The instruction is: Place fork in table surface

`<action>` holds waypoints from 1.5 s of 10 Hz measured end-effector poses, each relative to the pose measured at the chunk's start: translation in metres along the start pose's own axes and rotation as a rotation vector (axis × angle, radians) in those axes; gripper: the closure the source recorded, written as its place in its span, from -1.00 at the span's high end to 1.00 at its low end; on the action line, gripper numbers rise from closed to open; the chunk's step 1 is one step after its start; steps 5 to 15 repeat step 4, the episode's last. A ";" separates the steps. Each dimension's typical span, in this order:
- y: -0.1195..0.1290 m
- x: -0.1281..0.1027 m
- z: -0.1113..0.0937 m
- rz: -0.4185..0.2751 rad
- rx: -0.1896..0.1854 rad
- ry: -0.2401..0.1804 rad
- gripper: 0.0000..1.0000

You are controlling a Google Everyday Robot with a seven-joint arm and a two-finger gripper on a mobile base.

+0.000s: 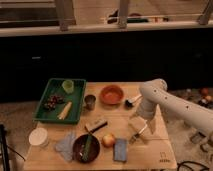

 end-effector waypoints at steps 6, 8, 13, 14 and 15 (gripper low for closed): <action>0.000 0.001 -0.020 -0.020 0.002 0.021 0.60; 0.000 0.001 -0.020 -0.020 0.002 0.021 0.60; 0.000 0.001 -0.020 -0.020 0.002 0.021 0.60; 0.000 0.001 -0.020 -0.020 0.002 0.021 0.60; 0.000 0.001 -0.020 -0.020 0.002 0.021 0.60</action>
